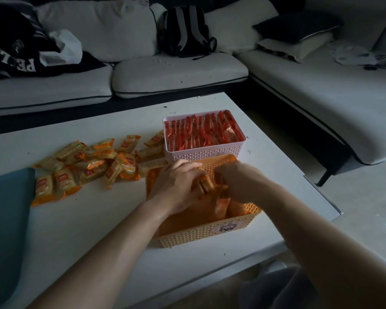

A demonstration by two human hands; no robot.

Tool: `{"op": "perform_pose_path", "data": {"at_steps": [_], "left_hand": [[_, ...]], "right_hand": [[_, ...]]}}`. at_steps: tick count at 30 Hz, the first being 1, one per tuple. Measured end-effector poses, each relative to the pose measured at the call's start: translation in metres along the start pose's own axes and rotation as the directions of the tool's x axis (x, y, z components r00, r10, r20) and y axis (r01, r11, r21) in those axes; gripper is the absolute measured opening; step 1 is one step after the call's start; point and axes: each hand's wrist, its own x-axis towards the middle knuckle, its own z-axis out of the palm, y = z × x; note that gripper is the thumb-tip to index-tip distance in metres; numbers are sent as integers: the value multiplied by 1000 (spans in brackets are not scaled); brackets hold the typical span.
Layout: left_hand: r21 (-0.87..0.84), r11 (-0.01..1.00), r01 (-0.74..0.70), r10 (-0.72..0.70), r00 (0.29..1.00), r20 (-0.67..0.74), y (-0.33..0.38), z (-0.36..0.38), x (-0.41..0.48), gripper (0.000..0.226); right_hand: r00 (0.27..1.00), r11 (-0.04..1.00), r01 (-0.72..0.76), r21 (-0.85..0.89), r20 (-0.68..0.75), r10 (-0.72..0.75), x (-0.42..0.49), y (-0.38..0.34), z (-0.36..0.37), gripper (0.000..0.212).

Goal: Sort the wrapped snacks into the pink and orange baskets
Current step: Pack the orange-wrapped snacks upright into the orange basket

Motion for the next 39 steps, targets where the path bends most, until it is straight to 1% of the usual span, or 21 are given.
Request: {"op": "perform_pose_path", "data": {"at_steps": [1, 3, 5, 7, 9, 11, 13, 16, 17, 19, 21, 23, 25, 26, 27, 28, 31, 33, 37, 39], "left_hand": [[-8, 1000, 2, -2, 1000, -8, -1, 0, 0, 43], [-2, 1000, 7, -7, 1000, -22, -2, 2, -1, 39], [8, 1000, 12, -11, 999, -37, -2, 4, 0, 38], [-11, 1000, 13, -14, 998, -65, -1, 4, 2, 40], [-64, 997, 35, -39, 997, -65, 1, 2, 4, 54], [-90, 995, 47, -52, 997, -60, 3, 2, 6, 66], [-79, 996, 31, -37, 997, -65, 4, 4, 6, 72], [-44, 999, -1, -1, 999, -44, 7, 9, 6, 69], [-22, 1000, -15, 14, 999, -32, 8, 11, 5, 66], [10, 999, -31, 31, 999, -24, 10, 14, 4, 61], [30, 999, -36, 37, 999, -25, 9, 15, 4, 57], [44, 998, -44, 44, 999, -4, 9, 15, 5, 56], [51, 998, -46, 44, 999, 29, 10, 13, 7, 57], [53, 998, -46, 44, 998, 36, 10, 12, 9, 56], [51, 998, -47, 45, 998, 36, 9, 12, 10, 54], [44, 998, -48, 47, 998, 36, 9, 12, 11, 52], [28, 999, -43, 41, 998, 53, 7, 10, 12, 50], [29, 999, -45, 43, 997, 66, 5, 8, 12, 51], [34, 999, -39, 35, 994, 99, 4, 6, 11, 52], [47, 998, -43, 37, 993, 114, 5, 4, 11, 53]], "right_hand": [[996, 1000, -1, 24, -86, 4, -1, 3, -6, 13], [969, 999, 3, 54, -247, 11, 0, 6, -11, 20], [942, 998, 32, 58, -335, -11, 4, 4, -9, 25], [941, 997, 52, 59, -336, -29, 10, 0, 0, 28], [944, 995, 60, 79, -327, -32, 17, -3, 11, 31], [937, 988, 61, 143, -349, -7, 22, -4, 18, 30], [925, 970, 39, 242, -375, 56, 26, -3, 21, 28], [935, 927, -42, 373, -313, 168, 30, 4, 21, 33], [943, 914, -59, 402, -278, 183, 30, 6, 18, 33], [956, 909, -92, 406, -218, 194, 28, 10, 12, 30], [952, 944, -146, 297, -218, 216, 20, 13, 6, 29], [961, 982, -186, 37, -203, 189, 10, 11, 0, 26], [986, 963, -159, -216, -80, 145, 2, -1, 1, 26], [990, 949, -136, -286, -13, 138, 0, -10, 4, 25], [990, 941, -123, -314, 33, 140, -1, -18, 8, 24], [989, 938, -121, -326, 46, 143, -2, -24, 15, 29], [989, 910, -137, -392, 3, 151, 2, -29, 33, 52], [987, 895, -139, -424, 12, 159, 4, -27, 37, 60], [983, 918, -151, -366, 40, 177, 6, -25, 36, 54], [981, 943, -166, -290, 48, 187, 5, -24, 28, 43]]}}
